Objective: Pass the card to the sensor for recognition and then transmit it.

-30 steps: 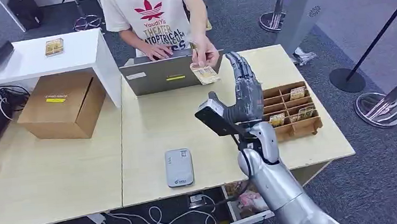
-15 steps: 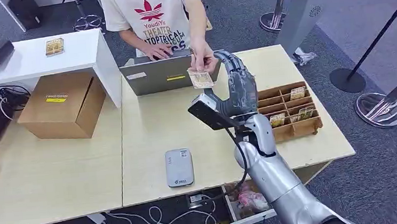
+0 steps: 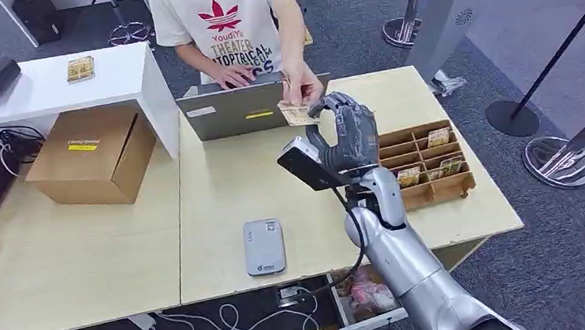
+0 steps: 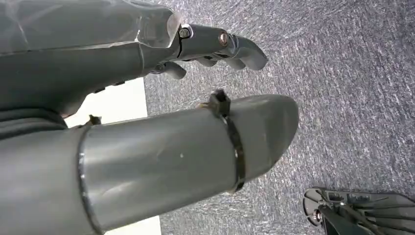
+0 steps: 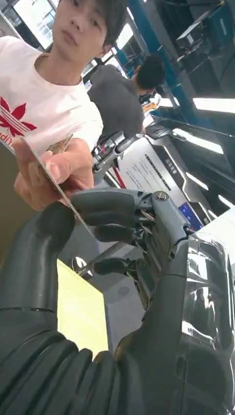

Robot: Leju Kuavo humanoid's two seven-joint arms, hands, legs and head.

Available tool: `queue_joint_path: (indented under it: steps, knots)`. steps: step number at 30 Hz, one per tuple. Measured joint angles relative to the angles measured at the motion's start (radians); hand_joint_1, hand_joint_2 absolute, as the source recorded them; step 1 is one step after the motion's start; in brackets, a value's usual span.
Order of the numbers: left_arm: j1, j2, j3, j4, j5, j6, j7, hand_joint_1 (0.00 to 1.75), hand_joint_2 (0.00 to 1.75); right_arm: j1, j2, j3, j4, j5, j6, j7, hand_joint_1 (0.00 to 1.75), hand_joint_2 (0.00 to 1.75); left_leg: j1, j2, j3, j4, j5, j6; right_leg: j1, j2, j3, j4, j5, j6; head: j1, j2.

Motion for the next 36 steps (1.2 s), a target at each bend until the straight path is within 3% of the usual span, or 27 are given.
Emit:
queue_joint_path:
  steps: [5,8,24,36]
  knots:
    - [0.000,0.000,0.000,0.000,-0.005,-0.002,-0.005,0.00,0.00,0.000,0.000,0.000,0.002,-0.002,-0.003,0.000,1.69,1.75,0.000,0.000,0.000,0.000,0.000,0.000,0.000,0.000,0.000,0.000,0.000,0.000,0.000,0.000]
    - [0.000,0.000,-0.003,0.000,-0.011,-0.006,-0.007,0.00,0.00,0.001,0.000,0.000,0.001,-0.003,-0.005,0.001,1.75,1.75,0.000,0.000,0.000,0.000,0.000,0.000,0.000,0.000,0.000,0.000,0.000,0.000,0.000,0.000]
    - [0.000,0.000,-0.020,0.000,-0.022,-0.015,-0.007,0.00,0.00,0.025,-0.011,0.000,-0.025,-0.004,-0.002,0.012,1.75,1.75,0.000,0.000,0.001,0.000,0.000,0.000,0.000,0.000,0.000,0.000,0.000,0.000,0.000,0.000]
    - [0.000,0.000,-0.025,0.000,-0.030,-0.016,-0.015,0.00,0.00,0.038,-0.021,0.000,-0.034,-0.073,0.072,0.002,1.75,1.75,0.000,0.000,0.001,0.000,0.000,0.000,0.000,0.000,0.000,0.000,0.000,0.000,0.000,0.000]
